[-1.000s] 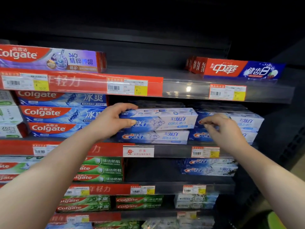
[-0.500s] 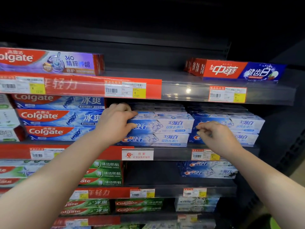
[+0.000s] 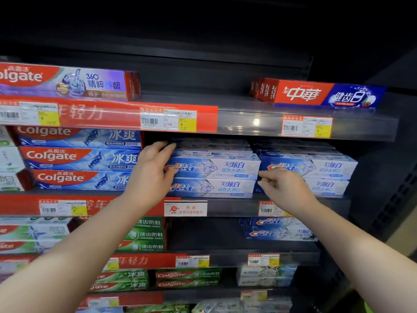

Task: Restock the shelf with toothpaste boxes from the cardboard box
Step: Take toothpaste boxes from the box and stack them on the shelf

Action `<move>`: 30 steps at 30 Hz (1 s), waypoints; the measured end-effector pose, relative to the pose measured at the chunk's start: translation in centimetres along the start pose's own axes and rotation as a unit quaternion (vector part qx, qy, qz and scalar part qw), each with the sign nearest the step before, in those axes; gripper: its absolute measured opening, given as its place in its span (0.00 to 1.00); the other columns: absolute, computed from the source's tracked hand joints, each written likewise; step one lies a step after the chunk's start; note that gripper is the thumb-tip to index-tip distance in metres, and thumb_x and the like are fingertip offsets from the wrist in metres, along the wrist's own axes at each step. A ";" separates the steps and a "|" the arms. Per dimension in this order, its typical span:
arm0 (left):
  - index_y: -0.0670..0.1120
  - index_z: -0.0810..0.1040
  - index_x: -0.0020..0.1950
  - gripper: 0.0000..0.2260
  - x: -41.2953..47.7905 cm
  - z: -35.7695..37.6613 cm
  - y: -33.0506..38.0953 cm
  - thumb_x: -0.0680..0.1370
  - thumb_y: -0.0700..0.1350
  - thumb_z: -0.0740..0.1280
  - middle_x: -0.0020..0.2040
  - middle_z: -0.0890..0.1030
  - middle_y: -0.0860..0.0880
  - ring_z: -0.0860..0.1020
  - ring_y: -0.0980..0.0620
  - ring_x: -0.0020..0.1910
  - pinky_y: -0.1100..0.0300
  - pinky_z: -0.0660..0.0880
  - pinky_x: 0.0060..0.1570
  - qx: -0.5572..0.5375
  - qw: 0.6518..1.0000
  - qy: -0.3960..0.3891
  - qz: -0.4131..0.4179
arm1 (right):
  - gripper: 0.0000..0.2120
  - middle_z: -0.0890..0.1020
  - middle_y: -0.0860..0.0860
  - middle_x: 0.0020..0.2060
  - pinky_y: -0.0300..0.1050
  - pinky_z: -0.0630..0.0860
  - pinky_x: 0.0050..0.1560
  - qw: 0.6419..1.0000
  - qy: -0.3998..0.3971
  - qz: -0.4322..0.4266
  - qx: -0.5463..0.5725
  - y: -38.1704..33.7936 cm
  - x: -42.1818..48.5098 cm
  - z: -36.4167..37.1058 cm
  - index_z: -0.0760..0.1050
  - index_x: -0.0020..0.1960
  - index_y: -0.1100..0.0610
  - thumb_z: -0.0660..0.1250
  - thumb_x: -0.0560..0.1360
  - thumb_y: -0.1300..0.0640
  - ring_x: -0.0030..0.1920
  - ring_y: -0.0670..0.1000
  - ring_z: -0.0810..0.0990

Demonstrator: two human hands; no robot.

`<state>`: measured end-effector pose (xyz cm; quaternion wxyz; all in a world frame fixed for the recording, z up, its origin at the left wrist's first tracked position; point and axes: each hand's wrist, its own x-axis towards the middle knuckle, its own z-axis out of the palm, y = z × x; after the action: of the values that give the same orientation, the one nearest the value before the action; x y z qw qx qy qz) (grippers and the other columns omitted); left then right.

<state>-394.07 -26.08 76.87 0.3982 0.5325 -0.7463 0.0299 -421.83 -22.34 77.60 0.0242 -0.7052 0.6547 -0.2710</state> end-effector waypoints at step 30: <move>0.42 0.59 0.74 0.26 -3.8 0.7 -0.8 0.77 0.33 0.61 0.65 0.73 0.47 0.72 0.57 0.57 0.71 0.68 0.47 -0.280 0.911 -0.102 -0.284 | 0.06 0.70 0.52 0.41 0.44 0.67 0.43 0.994 -0.086 0.053 -0.039 -0.9 0.1 2.6 0.67 0.40 0.53 0.58 0.76 0.58 0.42 0.53 0.70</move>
<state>-393.35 -23.80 73.70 0.4447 0.5889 -0.5774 -0.3493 -419.93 -23.11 75.79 0.0674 -0.6906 0.6968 -0.1816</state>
